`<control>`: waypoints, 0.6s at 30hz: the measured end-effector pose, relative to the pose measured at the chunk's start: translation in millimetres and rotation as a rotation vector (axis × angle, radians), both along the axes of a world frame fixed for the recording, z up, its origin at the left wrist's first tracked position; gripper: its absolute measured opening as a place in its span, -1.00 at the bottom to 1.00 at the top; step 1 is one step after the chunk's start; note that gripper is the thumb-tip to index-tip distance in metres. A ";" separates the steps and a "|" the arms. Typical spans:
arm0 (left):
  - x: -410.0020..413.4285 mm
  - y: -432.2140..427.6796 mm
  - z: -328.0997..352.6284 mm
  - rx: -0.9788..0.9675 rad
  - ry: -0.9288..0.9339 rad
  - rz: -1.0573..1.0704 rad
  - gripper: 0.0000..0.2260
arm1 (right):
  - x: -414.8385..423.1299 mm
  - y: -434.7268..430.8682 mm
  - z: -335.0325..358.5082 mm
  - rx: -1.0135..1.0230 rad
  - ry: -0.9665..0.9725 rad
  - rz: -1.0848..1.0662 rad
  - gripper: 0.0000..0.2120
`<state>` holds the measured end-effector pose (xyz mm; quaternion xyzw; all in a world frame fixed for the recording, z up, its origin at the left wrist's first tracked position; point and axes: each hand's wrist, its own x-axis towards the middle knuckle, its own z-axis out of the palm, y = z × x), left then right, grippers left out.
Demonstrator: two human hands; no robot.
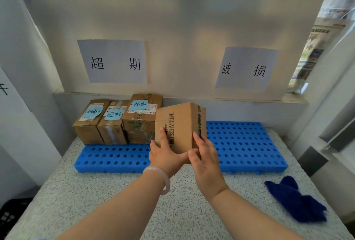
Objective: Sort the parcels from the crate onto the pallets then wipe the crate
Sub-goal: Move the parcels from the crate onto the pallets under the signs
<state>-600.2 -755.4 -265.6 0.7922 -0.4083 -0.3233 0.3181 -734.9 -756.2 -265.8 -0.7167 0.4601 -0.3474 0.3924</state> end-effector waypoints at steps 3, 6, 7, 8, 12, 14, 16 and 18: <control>5.1 1.8 -1.4 -0.019 0.082 0.031 0.09 | -4.9 -5.0 -0.5 -0.078 0.147 0.026 -0.56; 10.8 3.9 -7.5 -0.044 0.188 -0.014 0.05 | -9.8 -14.3 -2.8 0.000 0.107 -0.074 -0.37; 12.5 3.8 -10.4 -0.064 0.248 -0.041 0.07 | -10.3 -17.6 -1.8 0.088 0.047 -0.106 -0.31; 13.8 3.4 -12.4 -0.083 0.310 -0.059 0.10 | -10.4 -21.1 -1.2 0.180 -0.014 -0.112 -0.29; 10.8 5.7 -9.5 -0.098 0.474 -0.116 -0.18 | -7.4 -25.6 0.2 0.289 -0.109 -0.044 -0.50; 9.7 5.9 -11.4 -0.137 0.390 -0.114 -0.38 | -4.7 -24.0 -0.9 0.281 -0.122 -0.020 -0.52; 10.1 6.2 -11.2 -0.189 0.195 -0.096 -0.44 | 0.1 -19.6 -0.7 0.264 -0.101 0.009 -0.50; 10.0 5.1 -9.8 -0.208 0.086 -0.055 -0.42 | 3.5 -15.4 -4.2 0.232 -0.099 0.041 -0.45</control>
